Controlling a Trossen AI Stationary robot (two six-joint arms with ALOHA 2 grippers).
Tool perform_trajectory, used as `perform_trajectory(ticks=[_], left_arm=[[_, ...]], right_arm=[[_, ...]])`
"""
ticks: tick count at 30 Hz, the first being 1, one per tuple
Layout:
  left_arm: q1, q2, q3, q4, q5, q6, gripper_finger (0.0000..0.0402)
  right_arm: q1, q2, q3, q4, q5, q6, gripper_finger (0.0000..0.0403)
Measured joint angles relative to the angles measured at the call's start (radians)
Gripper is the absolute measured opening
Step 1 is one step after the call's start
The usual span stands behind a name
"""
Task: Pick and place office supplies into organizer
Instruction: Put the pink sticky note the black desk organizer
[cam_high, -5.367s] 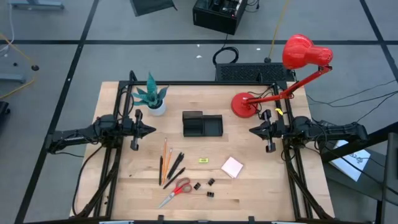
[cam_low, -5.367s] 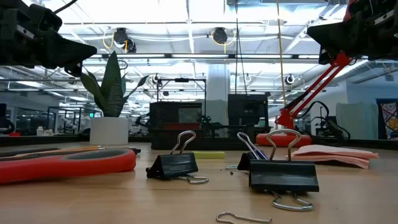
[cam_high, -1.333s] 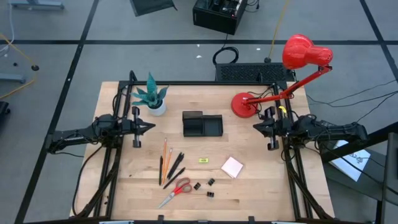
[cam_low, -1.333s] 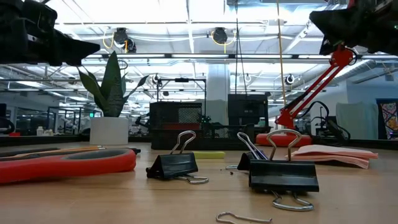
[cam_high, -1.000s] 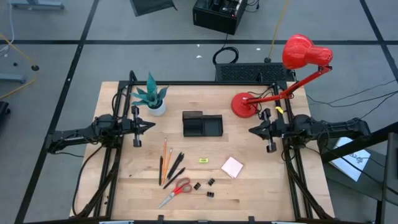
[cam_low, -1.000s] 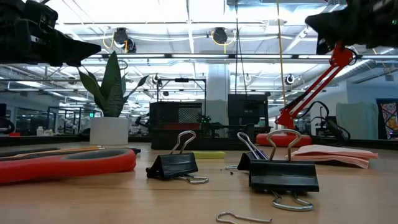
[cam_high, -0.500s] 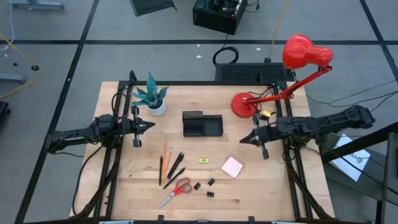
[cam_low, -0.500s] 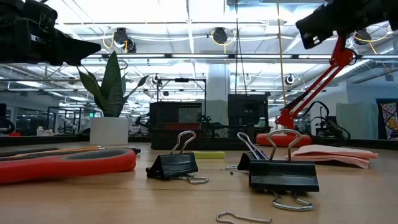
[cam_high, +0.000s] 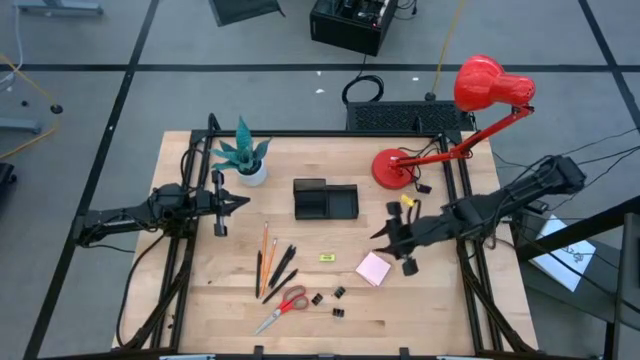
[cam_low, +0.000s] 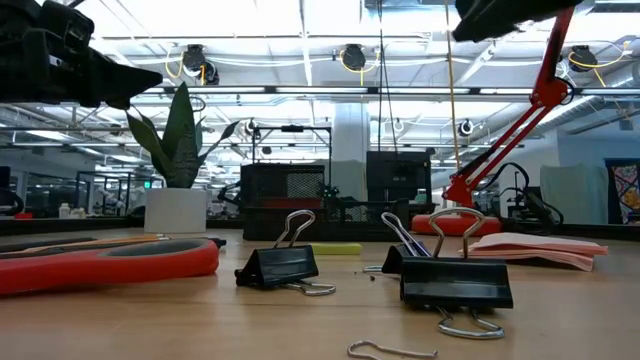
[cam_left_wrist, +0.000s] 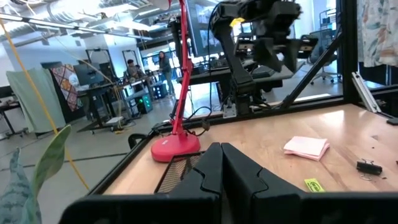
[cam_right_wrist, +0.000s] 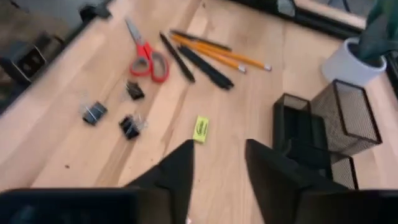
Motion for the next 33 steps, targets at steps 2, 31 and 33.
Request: perform_trajectory(ticks=[2,31,33], left_arm=[[0.0,0.0,0.0,0.0,0.0,-0.001,0.0008],[0.0,0.0,0.0,-0.054,0.0,-0.046,0.0008],[0.0,0.0,0.0,-0.054,0.0,-0.046,0.0008]], right_arm=[[0.002,0.053,0.03,-0.033,0.0,0.03,0.0184],[0.133,0.309,0.058,-0.229,-0.023,-0.036,0.0336],[0.146,0.329,0.053,-0.226,0.002,-0.043,0.0339]])
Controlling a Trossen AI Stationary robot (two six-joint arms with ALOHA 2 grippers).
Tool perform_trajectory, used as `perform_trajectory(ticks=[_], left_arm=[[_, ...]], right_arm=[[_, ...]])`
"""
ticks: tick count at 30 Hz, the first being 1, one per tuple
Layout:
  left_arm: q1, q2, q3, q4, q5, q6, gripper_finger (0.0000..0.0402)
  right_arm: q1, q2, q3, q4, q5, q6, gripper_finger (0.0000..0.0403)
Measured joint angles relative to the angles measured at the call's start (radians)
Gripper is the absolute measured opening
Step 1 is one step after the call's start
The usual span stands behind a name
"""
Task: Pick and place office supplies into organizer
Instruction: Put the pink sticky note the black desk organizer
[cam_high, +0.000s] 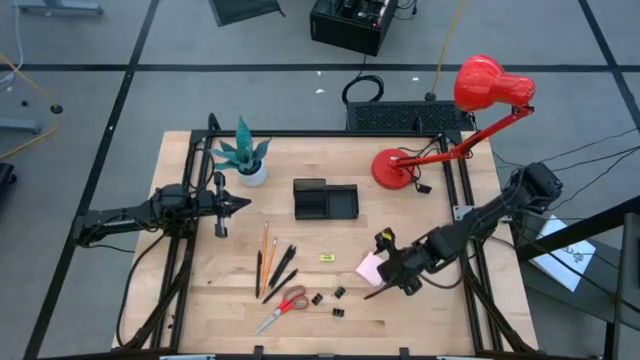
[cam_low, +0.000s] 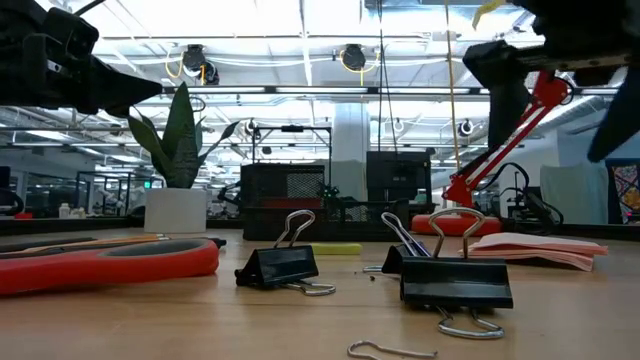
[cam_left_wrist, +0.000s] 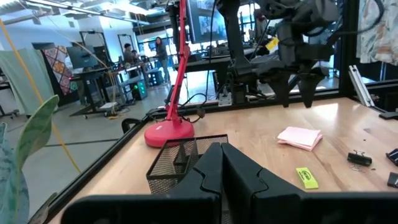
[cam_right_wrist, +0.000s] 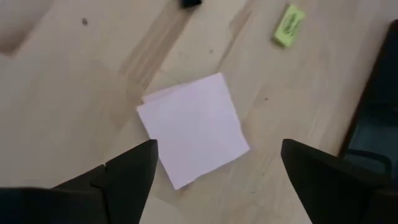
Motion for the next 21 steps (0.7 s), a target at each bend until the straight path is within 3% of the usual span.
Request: perform_trajectory(ticks=[8,14,21], left_arm=[[0.0,0.0,0.0,-0.012,0.0,0.0,0.0008],[0.0,0.0,0.0,-0.014,0.0,0.001,0.0008],[0.0,0.0,0.0,-0.019,0.0,0.001,0.0008]], right_arm=[[0.083,0.073,-0.079,0.003,0.137,-0.031,0.0339],[0.137,0.079,-0.139,0.157,0.239,-0.058,0.0339],[0.194,0.079,-0.2,0.221,0.334,-0.058,0.0339]])
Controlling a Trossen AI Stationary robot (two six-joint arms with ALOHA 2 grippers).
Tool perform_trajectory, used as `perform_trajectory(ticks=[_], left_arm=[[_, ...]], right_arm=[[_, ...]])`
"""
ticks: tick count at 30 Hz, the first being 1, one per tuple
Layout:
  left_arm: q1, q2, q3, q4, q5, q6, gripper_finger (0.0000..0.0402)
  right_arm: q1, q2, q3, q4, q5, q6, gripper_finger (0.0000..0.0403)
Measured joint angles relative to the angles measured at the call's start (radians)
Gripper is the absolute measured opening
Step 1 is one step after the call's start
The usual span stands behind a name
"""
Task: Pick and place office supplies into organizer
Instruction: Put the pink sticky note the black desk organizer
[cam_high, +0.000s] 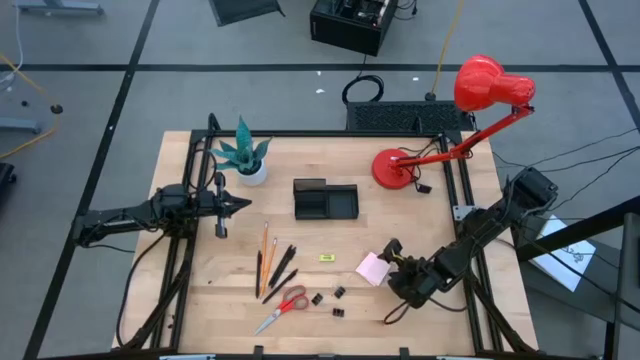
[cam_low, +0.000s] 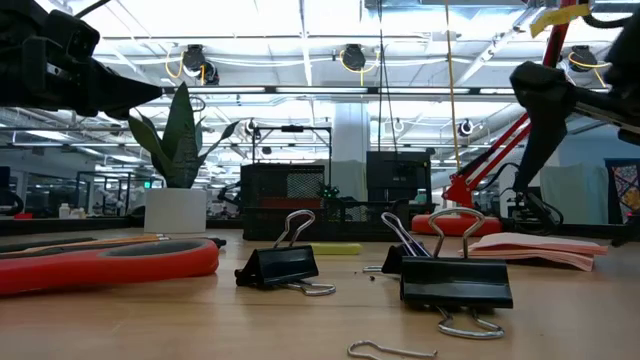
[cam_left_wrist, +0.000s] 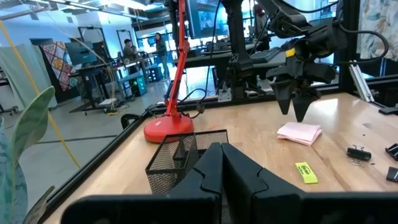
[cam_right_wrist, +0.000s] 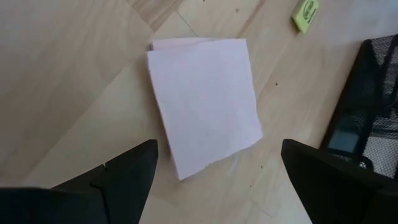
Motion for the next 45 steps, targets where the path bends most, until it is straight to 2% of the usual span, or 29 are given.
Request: perform_trajectory(ticks=[5,14,20,26,39,45], left_arm=[[0.0,0.0,0.0,0.0,0.0,0.0,0.0008],[0.0,0.0,0.0,-0.004,0.0,0.0,0.0008],[0.0,0.0,0.0,-0.005,0.0,0.003,0.0008],[0.0,0.0,0.0,-0.006,0.0,0.006,0.0008],[0.0,0.0,0.0,-0.007,0.0,0.003,0.0008],[0.0,0.0,0.0,-0.006,0.0,0.003,0.0008]], right_arm=[[0.021,0.024,-0.032,0.073,0.048,-0.027,0.0339],[0.021,0.143,-0.029,0.185,0.156,-0.122,0.0338],[0.021,0.16,-0.03,0.211,0.157,-0.112,0.0324],[0.019,0.162,-0.031,0.252,0.142,-0.116,0.0276],[0.019,0.166,-0.034,0.334,0.1,-0.119,0.0135],[0.015,0.166,-0.034,0.333,0.105,-0.116,0.0086]])
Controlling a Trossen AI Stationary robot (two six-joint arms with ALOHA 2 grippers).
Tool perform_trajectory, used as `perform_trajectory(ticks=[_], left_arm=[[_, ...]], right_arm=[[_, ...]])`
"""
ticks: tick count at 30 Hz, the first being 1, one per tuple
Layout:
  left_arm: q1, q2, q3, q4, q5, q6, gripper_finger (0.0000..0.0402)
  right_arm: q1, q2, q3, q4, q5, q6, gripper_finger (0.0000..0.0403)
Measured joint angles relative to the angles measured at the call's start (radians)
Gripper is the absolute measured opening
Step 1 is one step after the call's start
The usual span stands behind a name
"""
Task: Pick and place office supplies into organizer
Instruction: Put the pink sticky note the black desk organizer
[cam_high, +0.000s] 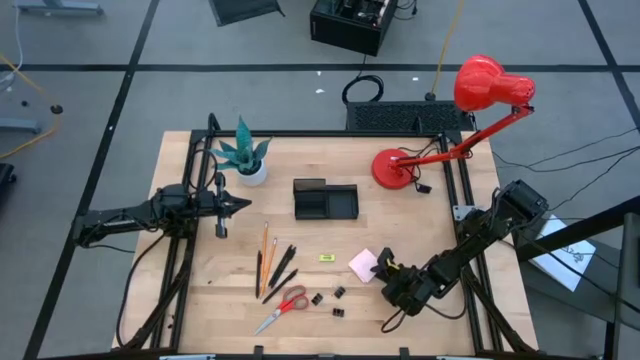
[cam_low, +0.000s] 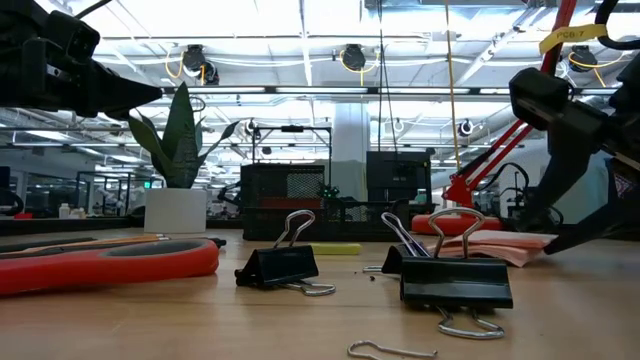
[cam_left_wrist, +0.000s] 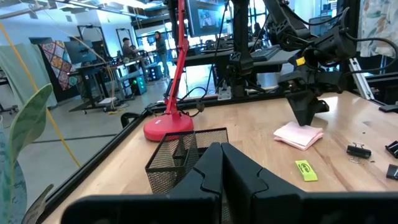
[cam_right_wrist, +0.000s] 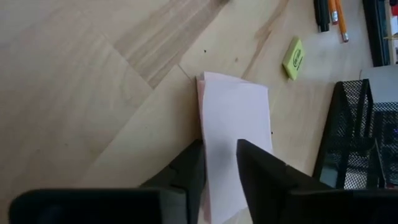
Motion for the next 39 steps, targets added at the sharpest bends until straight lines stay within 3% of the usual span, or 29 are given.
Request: perform_trajectory(ticks=[17,31,39], left_arm=[[0.0,0.0,0.0,0.0,0.0,0.0,0.0008],[0.0,0.0,0.0,0.0,0.0,0.0,0.0008],[0.0,0.0,0.0,0.0,0.0,0.0,0.0008]], right_arm=[[-0.029,-0.001,0.0,-0.003,-0.017,0.019,0.0004],[-0.029,-0.001,0.0,0.043,0.185,-0.041,0.0001],[-0.035,-0.002,0.044,0.062,0.223,-0.116,0.0]])
